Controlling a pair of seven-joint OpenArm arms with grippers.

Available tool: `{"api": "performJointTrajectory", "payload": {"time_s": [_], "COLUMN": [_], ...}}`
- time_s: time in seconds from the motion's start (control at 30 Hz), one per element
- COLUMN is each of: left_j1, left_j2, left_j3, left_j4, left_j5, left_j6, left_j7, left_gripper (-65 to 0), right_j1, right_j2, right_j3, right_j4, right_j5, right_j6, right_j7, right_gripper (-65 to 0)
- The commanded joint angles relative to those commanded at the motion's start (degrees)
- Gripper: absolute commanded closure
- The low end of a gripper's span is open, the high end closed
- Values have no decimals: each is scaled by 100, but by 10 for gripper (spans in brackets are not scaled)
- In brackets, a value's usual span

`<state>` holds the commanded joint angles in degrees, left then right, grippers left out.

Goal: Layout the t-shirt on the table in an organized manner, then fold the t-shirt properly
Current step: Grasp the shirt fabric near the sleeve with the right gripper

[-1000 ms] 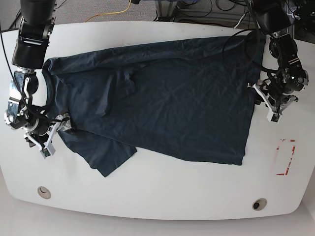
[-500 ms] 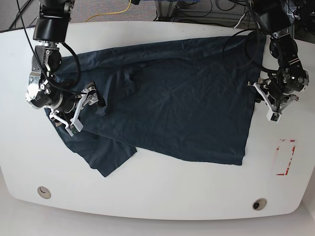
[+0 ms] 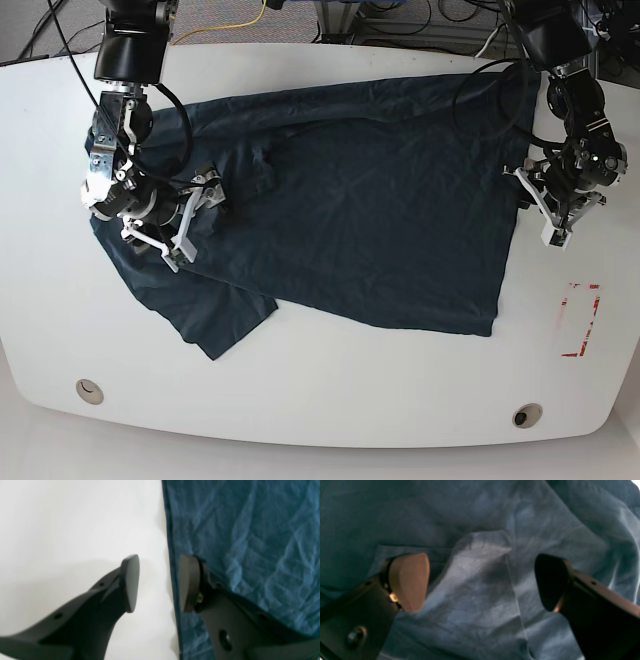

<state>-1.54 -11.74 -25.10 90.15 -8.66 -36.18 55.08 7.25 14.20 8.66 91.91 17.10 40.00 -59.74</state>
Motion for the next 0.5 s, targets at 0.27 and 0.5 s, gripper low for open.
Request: {"api": "performJointTrajectory", "payload": {"time_s": [0.27, 0.5], "left_j1": [9, 26], "left_j2": [0, 0], "left_j3": [0, 0], "left_j4": [-18, -26], "left_j5": [0, 0], "left_j6": [0, 0], "left_j7": [0, 0], "left_gripper": [-237, -237], "right_j1": [0, 9], "right_j2": [-62, -35], "right_j3": [-35, -18], "right_j4": [-413, -659], "right_j5": [-105, -105], "right_j6": [0, 0], "right_j7": [343, 501], "right_gripper": [-648, -617]}}
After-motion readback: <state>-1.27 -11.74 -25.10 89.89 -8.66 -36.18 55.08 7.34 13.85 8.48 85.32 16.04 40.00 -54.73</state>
